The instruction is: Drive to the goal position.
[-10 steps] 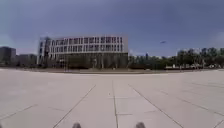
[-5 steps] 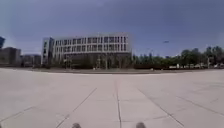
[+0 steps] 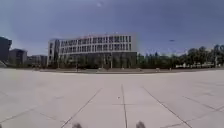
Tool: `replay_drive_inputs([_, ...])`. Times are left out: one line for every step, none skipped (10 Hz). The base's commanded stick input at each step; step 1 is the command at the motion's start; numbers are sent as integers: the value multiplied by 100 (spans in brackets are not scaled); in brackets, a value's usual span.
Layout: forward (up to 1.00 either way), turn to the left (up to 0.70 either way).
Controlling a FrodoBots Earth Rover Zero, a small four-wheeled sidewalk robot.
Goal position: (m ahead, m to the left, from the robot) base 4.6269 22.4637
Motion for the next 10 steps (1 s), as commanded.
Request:
replay_drive_inputs([45,30])
replay_drive_inputs([45,30])
replay_drive_inputs([45,30])
replay_drive_inputs([45,30])
replay_drive_inputs([45,30])
replay_drive_inputs([45,30])
replay_drive_inputs([45,30])
replay_drive_inputs([45,30])
replay_drive_inputs([45,30])
replay_drive_inputs([45,30])
